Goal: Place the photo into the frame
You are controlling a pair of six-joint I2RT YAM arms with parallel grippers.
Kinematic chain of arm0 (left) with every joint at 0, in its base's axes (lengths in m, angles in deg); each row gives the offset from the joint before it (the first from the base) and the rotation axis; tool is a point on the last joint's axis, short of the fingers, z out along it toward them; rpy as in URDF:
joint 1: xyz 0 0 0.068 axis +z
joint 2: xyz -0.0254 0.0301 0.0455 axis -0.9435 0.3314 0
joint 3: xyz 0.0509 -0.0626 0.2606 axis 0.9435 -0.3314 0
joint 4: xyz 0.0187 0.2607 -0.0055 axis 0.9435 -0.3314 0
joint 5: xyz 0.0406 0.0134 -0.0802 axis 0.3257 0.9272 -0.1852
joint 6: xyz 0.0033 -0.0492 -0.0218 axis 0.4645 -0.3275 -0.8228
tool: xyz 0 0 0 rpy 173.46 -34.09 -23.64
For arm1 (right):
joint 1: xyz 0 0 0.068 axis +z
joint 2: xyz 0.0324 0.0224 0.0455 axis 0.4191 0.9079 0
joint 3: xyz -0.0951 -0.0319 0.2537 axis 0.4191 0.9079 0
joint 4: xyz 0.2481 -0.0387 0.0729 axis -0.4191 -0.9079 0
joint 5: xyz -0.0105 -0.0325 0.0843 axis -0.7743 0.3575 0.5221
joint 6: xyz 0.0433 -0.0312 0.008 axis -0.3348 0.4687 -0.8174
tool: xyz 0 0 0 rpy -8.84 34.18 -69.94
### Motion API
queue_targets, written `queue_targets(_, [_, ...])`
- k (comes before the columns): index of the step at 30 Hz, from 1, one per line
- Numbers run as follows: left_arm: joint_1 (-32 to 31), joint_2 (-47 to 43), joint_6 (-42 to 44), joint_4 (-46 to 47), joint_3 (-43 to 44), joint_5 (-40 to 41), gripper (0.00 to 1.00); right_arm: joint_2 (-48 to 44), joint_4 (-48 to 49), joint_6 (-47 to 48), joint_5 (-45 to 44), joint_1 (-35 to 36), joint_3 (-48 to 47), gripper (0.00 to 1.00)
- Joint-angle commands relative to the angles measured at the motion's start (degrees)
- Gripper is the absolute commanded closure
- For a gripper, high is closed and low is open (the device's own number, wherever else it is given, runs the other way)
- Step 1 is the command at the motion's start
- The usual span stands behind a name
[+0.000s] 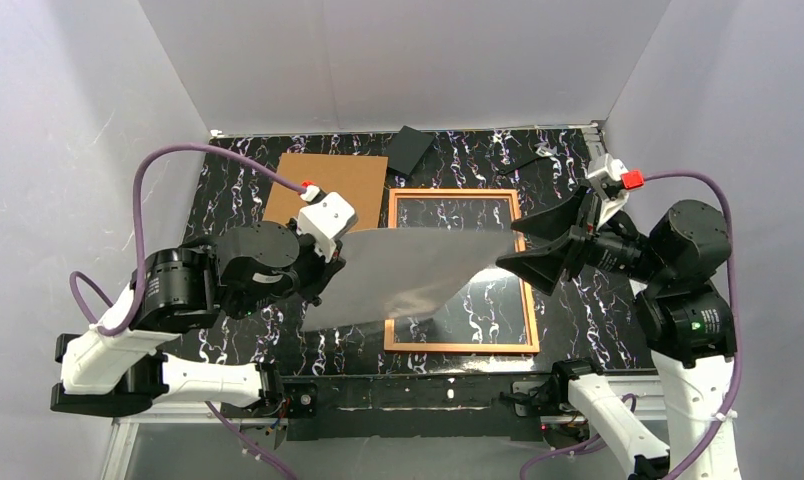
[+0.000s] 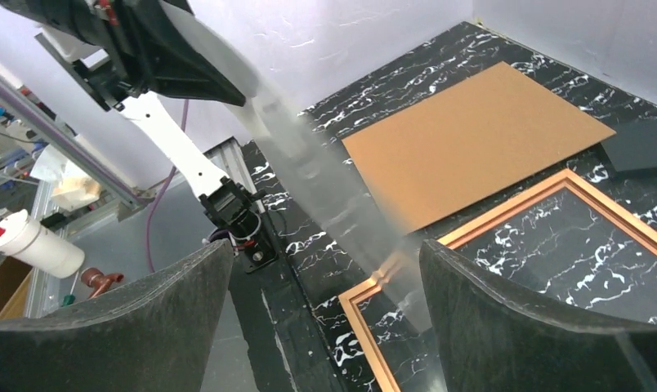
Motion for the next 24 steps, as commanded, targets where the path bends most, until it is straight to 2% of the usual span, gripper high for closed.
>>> queue_targets(1, [-0.2, -1.9, -2.2, -1.6, -1.5, 0.1, 1.0, -0.9, 3.9, -3.1, 3.9, -0.2, -1.4, 0.07])
queue_targets(5, [-0.2, -2.3, -4.3, -2.4, -2.5, 0.0, 1.0, -2.7, 5.2, -5.0, 3.1, -0.3, 1.0, 0.08])
queue_targets(12, [-0.2, -2.2, -6.6, -0.8, -4.8, -1.8, 1.0, -3.8, 4.6, -3.1, 0.1, -1.1, 8.4, 0.07])
queue_targets(19, [-0.2, -3.3, -7.5, 2.5, -6.1, -5.5, 1.0, -1.9, 16.2, -2.8, 3.9, -3.5, 20.8, 0.05])
queue_targets(24, [-0.2, -5.0, -8.2, 3.8, -7.6, -10.5, 1.0, 3.5, 25.7, -1.0, 7.6, -4.1, 24.2, 0.04])
